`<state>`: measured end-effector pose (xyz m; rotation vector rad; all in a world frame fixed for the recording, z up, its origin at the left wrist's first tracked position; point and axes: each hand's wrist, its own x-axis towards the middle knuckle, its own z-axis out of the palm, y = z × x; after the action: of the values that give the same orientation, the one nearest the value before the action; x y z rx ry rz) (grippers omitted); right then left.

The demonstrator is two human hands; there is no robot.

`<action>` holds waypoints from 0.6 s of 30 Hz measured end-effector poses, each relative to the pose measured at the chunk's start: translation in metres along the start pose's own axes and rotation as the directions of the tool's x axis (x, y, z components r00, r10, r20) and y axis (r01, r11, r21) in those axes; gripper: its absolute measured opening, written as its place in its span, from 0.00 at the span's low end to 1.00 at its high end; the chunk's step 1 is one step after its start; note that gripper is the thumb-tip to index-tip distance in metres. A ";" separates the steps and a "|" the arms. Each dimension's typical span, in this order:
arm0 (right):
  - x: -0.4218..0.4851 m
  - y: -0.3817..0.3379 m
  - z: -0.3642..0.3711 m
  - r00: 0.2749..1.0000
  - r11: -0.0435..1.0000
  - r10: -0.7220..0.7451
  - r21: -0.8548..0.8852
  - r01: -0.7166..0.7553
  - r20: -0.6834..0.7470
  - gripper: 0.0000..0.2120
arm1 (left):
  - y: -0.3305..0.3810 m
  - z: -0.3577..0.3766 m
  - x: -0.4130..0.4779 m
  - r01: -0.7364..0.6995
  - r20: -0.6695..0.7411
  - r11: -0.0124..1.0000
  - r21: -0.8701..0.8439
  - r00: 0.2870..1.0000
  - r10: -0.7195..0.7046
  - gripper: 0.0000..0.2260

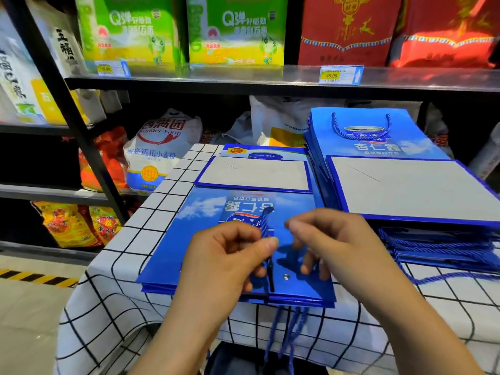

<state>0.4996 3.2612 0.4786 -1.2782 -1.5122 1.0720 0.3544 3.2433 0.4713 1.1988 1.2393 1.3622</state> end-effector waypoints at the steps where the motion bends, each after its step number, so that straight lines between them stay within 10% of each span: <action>1: -0.007 0.000 0.000 0.999 0.999 0.022 0.030 -0.024 0.045 0.02 | -0.001 0.002 0.002 0.008 0.003 1.000 0.008 1.000 -0.008 0.07; 6: -0.017 0.002 0.006 0.996 0.990 0.066 0.122 -0.073 0.061 0.16 | -0.006 0.013 0.008 -0.036 0.024 0.998 0.043 0.999 0.035 0.10; 14: -0.012 0.008 -0.001 0.998 0.998 0.062 0.023 -0.062 -0.026 0.10 | -0.014 -0.002 0.004 -0.174 0.233 0.965 0.196 0.964 0.126 0.11; 18: -0.011 0.012 -0.002 0.999 0.999 0.044 -0.023 -0.044 -0.014 0.09 | -0.027 -0.038 0.002 -0.566 0.505 0.501 0.655 0.821 0.268 0.24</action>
<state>0.5057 3.2513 0.4664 -1.3383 -1.4964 1.0743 0.3172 3.2431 0.4438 2.4131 1.3675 0.8121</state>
